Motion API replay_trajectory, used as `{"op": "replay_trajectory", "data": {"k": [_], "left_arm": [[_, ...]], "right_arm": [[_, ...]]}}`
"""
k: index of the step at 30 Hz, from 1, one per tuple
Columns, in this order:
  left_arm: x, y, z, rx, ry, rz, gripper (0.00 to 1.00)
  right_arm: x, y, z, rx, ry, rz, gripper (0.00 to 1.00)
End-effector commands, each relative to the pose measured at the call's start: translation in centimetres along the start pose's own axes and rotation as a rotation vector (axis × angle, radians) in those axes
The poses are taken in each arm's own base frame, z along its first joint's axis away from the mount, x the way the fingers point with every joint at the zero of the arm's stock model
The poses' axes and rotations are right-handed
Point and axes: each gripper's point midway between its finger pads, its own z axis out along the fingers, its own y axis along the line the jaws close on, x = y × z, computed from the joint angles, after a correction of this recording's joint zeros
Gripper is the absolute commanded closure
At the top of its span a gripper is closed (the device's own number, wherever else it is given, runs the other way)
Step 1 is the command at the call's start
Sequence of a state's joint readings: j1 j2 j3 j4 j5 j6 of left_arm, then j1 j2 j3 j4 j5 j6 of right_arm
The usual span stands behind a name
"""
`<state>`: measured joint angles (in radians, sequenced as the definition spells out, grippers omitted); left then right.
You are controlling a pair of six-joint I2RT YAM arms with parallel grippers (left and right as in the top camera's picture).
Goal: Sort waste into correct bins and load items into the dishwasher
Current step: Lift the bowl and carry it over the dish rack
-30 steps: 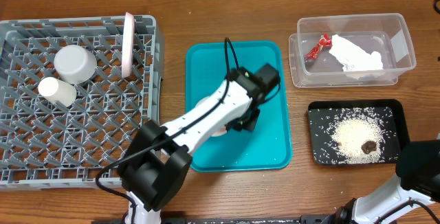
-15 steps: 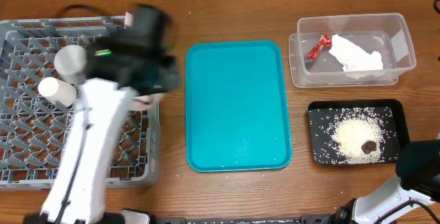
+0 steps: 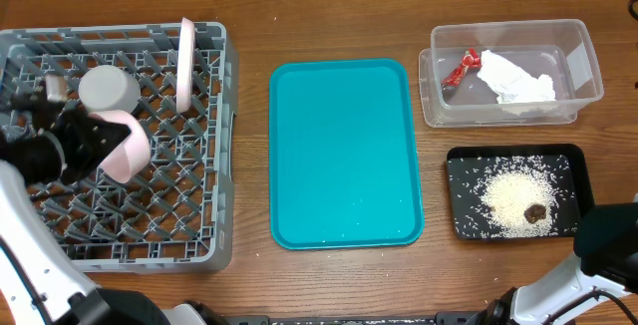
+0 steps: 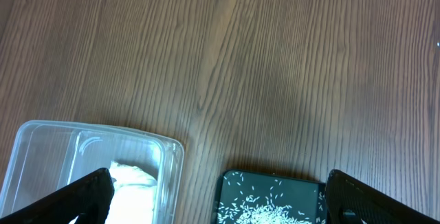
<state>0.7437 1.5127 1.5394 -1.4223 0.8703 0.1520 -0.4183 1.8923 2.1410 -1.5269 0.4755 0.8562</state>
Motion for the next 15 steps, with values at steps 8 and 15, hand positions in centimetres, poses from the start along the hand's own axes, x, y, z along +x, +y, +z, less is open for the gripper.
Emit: {"op": "replay_trajectory", "data": {"k": [8,15], "left_arm": [[-1.4,3.5,-1.3,0.489,-0.316,0.028,0.96],[-2.3,7.9,0.2,0.599,-0.378,-0.053,0.96]], "right_arm": [[-0.9,-0.2,-1.5,-0.030,-0.035,0.023,0.00],[-0.9,-0.2,-1.5,-0.030,-0.034,0.023,0.00]]}}
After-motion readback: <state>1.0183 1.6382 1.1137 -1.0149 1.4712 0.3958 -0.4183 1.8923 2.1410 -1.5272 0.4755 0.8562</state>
